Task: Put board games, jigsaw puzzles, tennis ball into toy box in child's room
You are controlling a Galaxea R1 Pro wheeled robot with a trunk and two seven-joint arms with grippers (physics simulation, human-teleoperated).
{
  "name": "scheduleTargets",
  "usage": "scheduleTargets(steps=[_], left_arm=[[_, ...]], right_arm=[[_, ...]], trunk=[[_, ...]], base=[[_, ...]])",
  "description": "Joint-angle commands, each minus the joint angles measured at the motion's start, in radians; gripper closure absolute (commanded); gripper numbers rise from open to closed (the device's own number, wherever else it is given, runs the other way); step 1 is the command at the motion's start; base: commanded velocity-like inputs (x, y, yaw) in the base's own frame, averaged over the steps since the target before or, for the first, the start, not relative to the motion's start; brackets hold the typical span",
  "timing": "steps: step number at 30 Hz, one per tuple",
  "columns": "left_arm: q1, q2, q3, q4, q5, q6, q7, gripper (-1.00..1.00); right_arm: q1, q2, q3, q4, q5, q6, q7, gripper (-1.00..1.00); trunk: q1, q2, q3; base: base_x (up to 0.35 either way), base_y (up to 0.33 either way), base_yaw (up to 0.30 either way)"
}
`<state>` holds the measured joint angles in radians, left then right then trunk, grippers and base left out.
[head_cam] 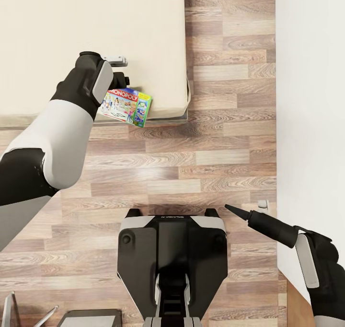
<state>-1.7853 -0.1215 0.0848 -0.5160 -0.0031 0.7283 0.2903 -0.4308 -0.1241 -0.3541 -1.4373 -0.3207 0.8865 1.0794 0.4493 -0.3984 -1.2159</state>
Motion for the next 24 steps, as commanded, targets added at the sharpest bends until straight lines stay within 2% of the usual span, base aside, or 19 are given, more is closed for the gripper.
scheduleTargets(steps=[1, 20, 24], left_arm=[[0.000, -0.001, 0.006, -0.001, 0.000, 0.003, 0.003, -1.00], [0.000, 0.000, 0.010, -0.003, 0.000, 0.002, 0.007, -1.00], [0.000, 0.001, 0.011, -0.024, 0.000, 0.002, 0.011, -1.00]], right_arm=[[0.000, 0.000, -0.001, 0.000, -0.001, 0.005, 0.002, -1.00], [0.000, -0.002, -0.001, 0.001, -0.001, 0.005, 0.002, -1.00], [0.000, -0.003, -0.002, 0.001, -0.001, 0.005, 0.002, -1.00]], trunk=[[0.001, -0.002, -0.001], [0.001, -0.002, -0.001], [0.001, -0.002, -0.001]], base=[[0.000, 0.000, 0.000], [0.000, 0.000, 0.000], [0.000, 0.000, 0.000]])
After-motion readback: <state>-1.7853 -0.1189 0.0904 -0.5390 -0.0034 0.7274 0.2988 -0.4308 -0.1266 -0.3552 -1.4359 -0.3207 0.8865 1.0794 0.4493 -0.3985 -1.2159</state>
